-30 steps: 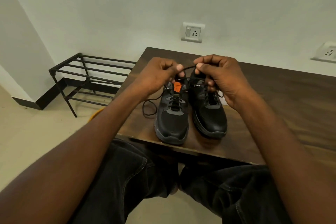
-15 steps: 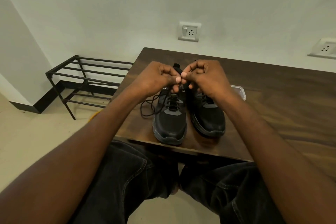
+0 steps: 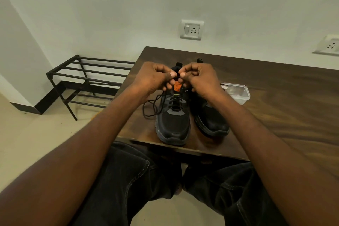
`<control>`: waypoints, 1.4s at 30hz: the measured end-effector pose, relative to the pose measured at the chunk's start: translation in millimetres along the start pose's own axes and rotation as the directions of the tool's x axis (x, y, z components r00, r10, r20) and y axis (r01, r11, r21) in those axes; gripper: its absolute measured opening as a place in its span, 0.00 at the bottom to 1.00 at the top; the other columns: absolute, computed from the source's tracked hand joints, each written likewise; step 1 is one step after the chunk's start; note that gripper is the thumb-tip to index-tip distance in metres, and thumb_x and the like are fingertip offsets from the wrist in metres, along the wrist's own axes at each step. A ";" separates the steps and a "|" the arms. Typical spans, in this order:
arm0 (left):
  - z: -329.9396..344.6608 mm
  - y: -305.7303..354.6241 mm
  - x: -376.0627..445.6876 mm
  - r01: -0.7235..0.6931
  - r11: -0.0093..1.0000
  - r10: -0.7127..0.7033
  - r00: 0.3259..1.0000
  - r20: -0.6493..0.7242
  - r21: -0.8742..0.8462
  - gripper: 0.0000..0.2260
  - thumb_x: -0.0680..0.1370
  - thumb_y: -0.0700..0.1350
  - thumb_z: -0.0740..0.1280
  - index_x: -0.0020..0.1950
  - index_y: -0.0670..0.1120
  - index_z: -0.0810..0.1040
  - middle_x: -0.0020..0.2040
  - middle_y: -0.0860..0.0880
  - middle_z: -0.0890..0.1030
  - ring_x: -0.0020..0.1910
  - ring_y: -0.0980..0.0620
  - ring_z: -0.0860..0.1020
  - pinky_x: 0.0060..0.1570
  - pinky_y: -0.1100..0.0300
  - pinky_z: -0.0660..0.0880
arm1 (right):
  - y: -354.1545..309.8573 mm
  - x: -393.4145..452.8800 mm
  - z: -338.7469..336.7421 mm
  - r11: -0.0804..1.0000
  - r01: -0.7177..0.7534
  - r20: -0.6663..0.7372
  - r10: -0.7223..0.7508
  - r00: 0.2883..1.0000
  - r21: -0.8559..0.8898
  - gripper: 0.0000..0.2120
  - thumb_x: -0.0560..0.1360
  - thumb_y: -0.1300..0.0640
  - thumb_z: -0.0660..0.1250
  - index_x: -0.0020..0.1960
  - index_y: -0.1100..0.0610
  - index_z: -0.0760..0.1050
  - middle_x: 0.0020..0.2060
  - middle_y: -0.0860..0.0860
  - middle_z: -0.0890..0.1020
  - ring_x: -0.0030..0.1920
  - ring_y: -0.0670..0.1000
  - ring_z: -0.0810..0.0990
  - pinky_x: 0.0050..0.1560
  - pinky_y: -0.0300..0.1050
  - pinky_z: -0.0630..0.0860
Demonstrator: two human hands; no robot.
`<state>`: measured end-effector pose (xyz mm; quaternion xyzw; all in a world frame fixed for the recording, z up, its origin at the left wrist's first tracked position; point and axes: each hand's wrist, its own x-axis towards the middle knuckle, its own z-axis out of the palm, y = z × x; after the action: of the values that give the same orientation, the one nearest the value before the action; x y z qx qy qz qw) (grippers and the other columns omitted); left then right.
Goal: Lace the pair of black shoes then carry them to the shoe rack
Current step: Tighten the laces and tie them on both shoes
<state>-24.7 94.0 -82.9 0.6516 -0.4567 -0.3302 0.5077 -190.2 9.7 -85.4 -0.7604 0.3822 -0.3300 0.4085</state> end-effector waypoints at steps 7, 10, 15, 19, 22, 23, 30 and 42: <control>10.3 -8.5 0.5 -0.088 0.929 0.110 0.993 -0.040 0.360 0.04 0.78 0.37 0.73 0.49 0.45 0.86 0.39 0.49 0.85 0.34 0.58 0.83 0.34 0.68 0.79 | 18.4 2.2 6.6 0.813 0.114 0.117 -0.057 0.991 -0.571 0.18 0.78 0.66 0.69 0.64 0.49 0.82 0.55 0.53 0.79 0.54 0.53 0.80 0.57 0.49 0.78; 16.3 -9.9 1.9 -0.151 0.860 0.187 0.982 -0.025 0.488 0.04 0.78 0.39 0.74 0.49 0.46 0.87 0.40 0.54 0.84 0.35 0.61 0.82 0.35 0.71 0.77 | 20.7 0.1 9.0 0.813 0.128 0.177 -0.031 0.984 -0.569 0.19 0.79 0.66 0.68 0.66 0.50 0.82 0.58 0.54 0.82 0.57 0.53 0.81 0.59 0.48 0.78; 25.7 -11.1 6.0 -0.191 0.763 0.225 0.974 0.023 0.618 0.05 0.80 0.41 0.72 0.52 0.46 0.88 0.45 0.51 0.86 0.40 0.58 0.82 0.43 0.64 0.80 | 27.9 1.9 6.4 0.875 0.059 0.106 -0.009 0.994 -0.481 0.16 0.79 0.66 0.70 0.62 0.51 0.84 0.52 0.52 0.86 0.53 0.51 0.84 0.59 0.48 0.81; 31.1 -10.0 10.2 -0.201 0.727 0.230 0.972 0.043 0.657 0.06 0.81 0.45 0.71 0.52 0.46 0.87 0.43 0.51 0.84 0.41 0.55 0.81 0.41 0.62 0.76 | 33.5 4.7 1.6 0.903 0.026 0.094 0.016 0.995 -0.430 0.17 0.78 0.67 0.70 0.61 0.49 0.84 0.49 0.49 0.85 0.50 0.48 0.83 0.56 0.48 0.82; 35.3 -13.1 11.9 -0.213 0.681 0.214 0.973 0.088 0.701 0.07 0.83 0.45 0.68 0.53 0.45 0.85 0.45 0.48 0.84 0.42 0.53 0.80 0.42 0.61 0.74 | 34.3 5.1 -1.3 0.923 0.008 0.100 0.033 0.994 -0.384 0.17 0.78 0.67 0.70 0.59 0.49 0.85 0.48 0.48 0.86 0.49 0.46 0.83 0.53 0.43 0.81; 36.4 -13.5 12.0 -0.222 0.671 0.208 0.972 0.108 0.707 0.07 0.83 0.44 0.67 0.53 0.45 0.85 0.46 0.48 0.83 0.43 0.53 0.80 0.44 0.59 0.76 | 34.5 5.3 -2.3 0.930 0.001 0.100 0.039 0.994 -0.368 0.17 0.78 0.67 0.70 0.59 0.48 0.85 0.48 0.49 0.86 0.50 0.46 0.84 0.52 0.41 0.81; 42.0 -10.1 11.2 -0.230 0.609 0.233 0.967 0.107 0.759 0.05 0.78 0.37 0.70 0.44 0.46 0.82 0.47 0.49 0.78 0.43 0.52 0.77 0.45 0.58 0.75 | 35.3 6.0 -5.8 0.942 -0.015 0.105 0.054 0.993 -0.335 0.16 0.79 0.67 0.69 0.60 0.50 0.85 0.49 0.51 0.86 0.50 0.48 0.84 0.51 0.43 0.82; 49.5 -9.8 10.3 -0.143 0.344 0.274 0.961 0.046 0.928 0.10 0.75 0.51 0.73 0.54 0.50 0.82 0.60 0.47 0.71 0.62 0.45 0.69 0.62 0.45 0.68 | 34.3 7.3 -5.3 0.964 -0.075 0.065 0.094 0.993 -0.253 0.10 0.78 0.63 0.73 0.52 0.49 0.86 0.44 0.48 0.86 0.45 0.46 0.84 0.53 0.48 0.84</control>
<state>-62.6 67.3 -105.1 0.7774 -0.6110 0.0880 0.1203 -201.6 -11.3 -111.6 -0.8009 0.4370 -0.2318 0.3374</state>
